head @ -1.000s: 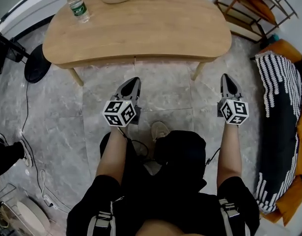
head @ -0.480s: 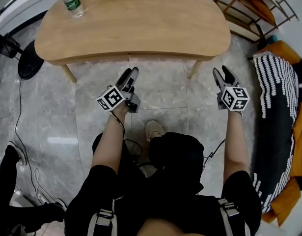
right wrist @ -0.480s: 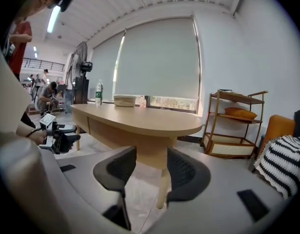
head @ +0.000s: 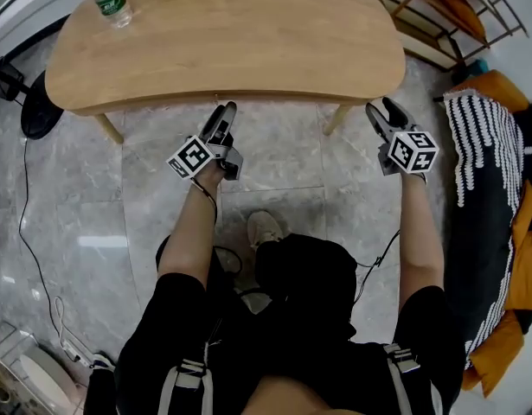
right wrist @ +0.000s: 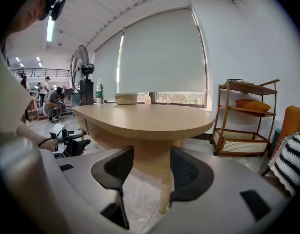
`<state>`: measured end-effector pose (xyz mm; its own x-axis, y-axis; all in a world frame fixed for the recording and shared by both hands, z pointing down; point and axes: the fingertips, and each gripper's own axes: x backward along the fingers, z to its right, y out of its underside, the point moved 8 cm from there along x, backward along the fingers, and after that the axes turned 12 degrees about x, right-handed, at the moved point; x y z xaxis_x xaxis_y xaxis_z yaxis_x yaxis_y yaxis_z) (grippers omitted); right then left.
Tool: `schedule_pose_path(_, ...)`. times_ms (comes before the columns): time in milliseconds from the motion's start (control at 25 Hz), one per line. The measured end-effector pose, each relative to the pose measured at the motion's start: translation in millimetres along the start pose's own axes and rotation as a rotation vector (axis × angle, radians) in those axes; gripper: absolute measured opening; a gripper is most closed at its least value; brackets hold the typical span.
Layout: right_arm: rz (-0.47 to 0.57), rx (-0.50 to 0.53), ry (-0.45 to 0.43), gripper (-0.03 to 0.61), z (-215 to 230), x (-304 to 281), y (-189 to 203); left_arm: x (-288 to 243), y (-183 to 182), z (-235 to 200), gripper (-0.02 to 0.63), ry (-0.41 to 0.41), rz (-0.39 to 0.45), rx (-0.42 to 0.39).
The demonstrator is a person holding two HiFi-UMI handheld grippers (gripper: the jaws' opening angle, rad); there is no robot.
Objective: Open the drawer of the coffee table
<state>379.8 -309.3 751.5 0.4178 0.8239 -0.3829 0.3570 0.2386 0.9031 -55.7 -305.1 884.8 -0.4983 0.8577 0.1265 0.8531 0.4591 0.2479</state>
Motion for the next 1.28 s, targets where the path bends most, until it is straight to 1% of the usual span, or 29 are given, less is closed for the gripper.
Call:
schedule_pose_path(160, -0.009, 0.001, -0.002, 0.255, 6, -15, 3, -11, -3, -2, 0.273, 0.025, 0.009, 0.013)
schedule_pose_path(280, 0.003, 0.008, -0.017, 0.262, 11, -26, -1, -19, -8, -2, 0.275, 0.042, 0.009, -0.008)
schedule_pose_path(400, 0.01, 0.025, -0.054, 0.265, 15, -32, -1, -21, -9, -1, 0.275, 0.061, -0.002, -0.025)
schedule_pose_path(440, 0.014, 0.028, -0.066, 0.264, 16, -32, 0, -21, -8, -1, 0.261, 0.068, -0.007, -0.022)
schedule_pose_path(600, 0.022, 0.018, -0.084, 0.258, 16, -31, 1, -19, -9, -2, 0.242, 0.081, -0.021, -0.017)
schedule_pose_path(760, 0.003, 0.035, -0.091, 0.252, 15, -30, 0, -18, -10, -2, 0.232, 0.075, -0.032, -0.021)
schedule_pose_path(880, -0.018, 0.083, -0.101, 0.238, 11, -24, 2, -11, -7, 1, 0.23, 0.045, -0.059, -0.059)
schedule_pose_path(960, -0.021, 0.094, -0.111, 0.233, 8, -19, 3, -7, -6, 3, 0.227, 0.037, -0.076, -0.076)
schedule_pose_path(1160, -0.044, 0.116, -0.124, 0.229, -2, 2, 9, 13, 6, 9, 0.225, 0.033, -0.093, -0.066)
schedule_pose_path(1280, -0.059, 0.137, -0.13, 0.225, -12, 20, 13, 31, 15, 14, 0.225, 0.021, -0.124, -0.059)
